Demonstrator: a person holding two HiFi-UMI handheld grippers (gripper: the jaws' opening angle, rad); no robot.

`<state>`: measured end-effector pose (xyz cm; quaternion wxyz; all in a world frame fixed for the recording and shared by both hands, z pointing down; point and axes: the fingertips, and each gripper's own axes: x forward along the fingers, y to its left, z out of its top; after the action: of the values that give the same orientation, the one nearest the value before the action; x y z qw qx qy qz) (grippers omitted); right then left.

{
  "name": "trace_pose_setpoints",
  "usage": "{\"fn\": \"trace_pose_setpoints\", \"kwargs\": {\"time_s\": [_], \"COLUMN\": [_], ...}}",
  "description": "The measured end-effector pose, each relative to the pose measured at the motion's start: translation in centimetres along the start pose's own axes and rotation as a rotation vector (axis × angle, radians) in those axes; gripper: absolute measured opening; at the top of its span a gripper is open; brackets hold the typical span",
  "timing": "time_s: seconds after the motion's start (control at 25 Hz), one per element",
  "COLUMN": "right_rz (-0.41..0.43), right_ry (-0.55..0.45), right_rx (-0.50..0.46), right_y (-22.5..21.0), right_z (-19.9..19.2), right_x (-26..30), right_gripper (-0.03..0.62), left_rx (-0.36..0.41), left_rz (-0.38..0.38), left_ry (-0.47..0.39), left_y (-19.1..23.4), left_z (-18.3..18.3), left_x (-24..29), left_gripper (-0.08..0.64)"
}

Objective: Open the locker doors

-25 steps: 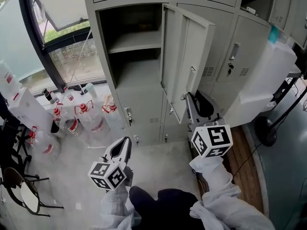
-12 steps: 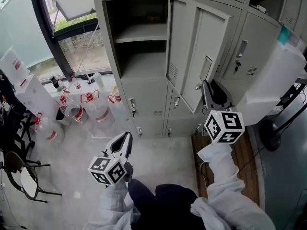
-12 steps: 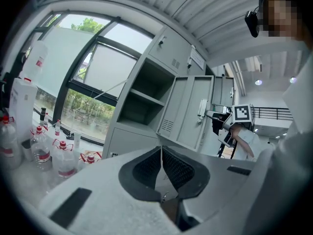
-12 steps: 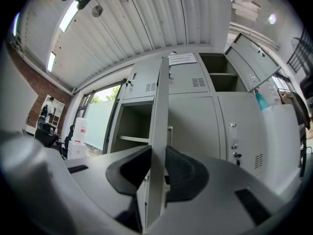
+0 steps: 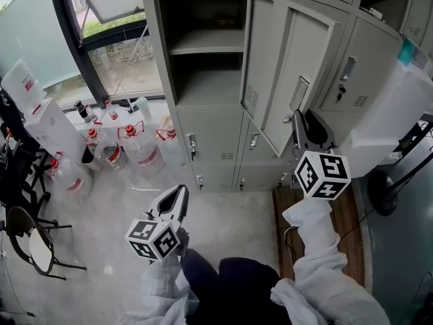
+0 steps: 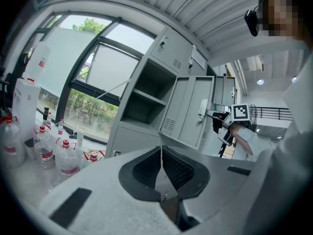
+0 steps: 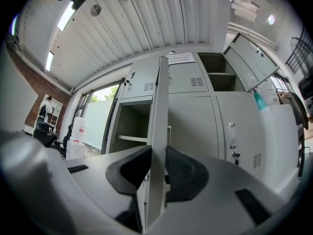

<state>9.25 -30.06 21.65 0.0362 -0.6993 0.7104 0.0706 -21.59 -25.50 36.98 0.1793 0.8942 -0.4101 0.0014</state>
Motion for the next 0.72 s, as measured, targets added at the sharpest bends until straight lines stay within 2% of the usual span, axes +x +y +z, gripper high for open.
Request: {"fn": "trace_pose_setpoints", "kwargs": {"time_s": [0.48,0.72], "right_rz": [0.027,0.023], "right_ry": [0.016,0.009], "right_rx": [-0.075,-0.082], "right_y": [0.7,0.8], "right_z": [-0.3,-0.8], "right_x": [-0.6,-1.1], "right_gripper": [0.087,0.089], "left_rx": [0.002,0.008], "left_rz": [0.015,0.019], "left_ry": [0.010,0.021], "left_y": [0.6,1.1], "left_z": [-0.5,-0.4], "left_x": [-0.7,-0.9], "left_gripper": [0.015,0.015]}}
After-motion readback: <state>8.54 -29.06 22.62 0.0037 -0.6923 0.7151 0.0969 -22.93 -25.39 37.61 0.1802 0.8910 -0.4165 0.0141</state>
